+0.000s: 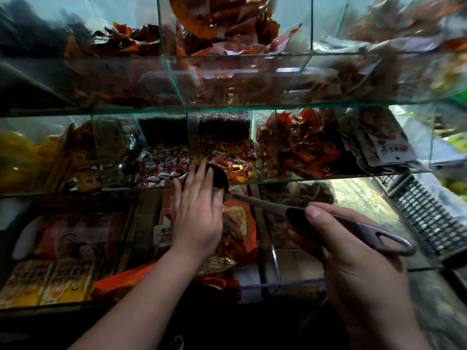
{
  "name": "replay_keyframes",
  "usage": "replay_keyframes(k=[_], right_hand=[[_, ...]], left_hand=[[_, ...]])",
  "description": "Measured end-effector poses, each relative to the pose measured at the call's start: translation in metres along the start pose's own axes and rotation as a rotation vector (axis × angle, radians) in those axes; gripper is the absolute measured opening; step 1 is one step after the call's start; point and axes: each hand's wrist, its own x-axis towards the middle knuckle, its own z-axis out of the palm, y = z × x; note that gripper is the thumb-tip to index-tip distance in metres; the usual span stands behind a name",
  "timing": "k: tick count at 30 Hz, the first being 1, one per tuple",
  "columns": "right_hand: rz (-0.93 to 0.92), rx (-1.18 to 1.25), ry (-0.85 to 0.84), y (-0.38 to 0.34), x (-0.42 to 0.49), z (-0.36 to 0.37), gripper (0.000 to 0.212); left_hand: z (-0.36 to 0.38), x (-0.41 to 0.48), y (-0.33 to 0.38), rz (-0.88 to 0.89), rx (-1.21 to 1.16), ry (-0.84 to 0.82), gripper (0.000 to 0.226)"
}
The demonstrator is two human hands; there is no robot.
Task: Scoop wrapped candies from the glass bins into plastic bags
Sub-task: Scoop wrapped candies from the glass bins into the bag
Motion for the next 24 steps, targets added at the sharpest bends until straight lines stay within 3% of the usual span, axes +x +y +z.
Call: replay_keyframes(k=[6, 8, 11, 14, 18, 20, 22, 24], right_hand=[[-0.083, -0.033, 0.057, 0.011, 0.032, 0.019, 0.021], [-0.202, -0.184, 0.035, 0.018, 0.047, 0.029, 0.008], [-0.510, -0.630, -0.215, 0.030, 0.069, 0.038, 0.012], [-0.662, -0.971, -0.408, 0.028, 0.079, 0.036, 0.020], [-0.810, -0.841, -0.315, 0.006, 0.058, 0.023, 0.016], [-0.684, -0.818, -0.304, 0.008, 0.049, 0.017, 0.012], [-0.434, -0.851, -0.607, 0.011, 0.030, 0.011, 0.013], [-0.329, -0.855, -0.610, 0.012, 0.018, 0.002, 0.062]], left_hand=[[0.015, 0.085, 0.007, 0.076, -0.092, -0.135, 0.055], [0.021, 0.108, 0.006, -0.009, -0.080, -0.253, 0.057], [0.019, 0.122, 0.002, -0.231, -0.172, -0.361, 0.053], [0.005, 0.107, -0.004, -0.357, -0.248, -0.229, 0.040], [-0.014, 0.068, -0.009, -0.369, -0.486, -0.059, 0.021], [-0.020, 0.052, -0.011, -0.351, -0.476, -0.011, 0.022], [-0.026, 0.036, -0.011, -0.339, -0.451, 0.028, 0.027], [-0.032, 0.018, -0.011, -0.322, -0.463, 0.049, 0.028]])
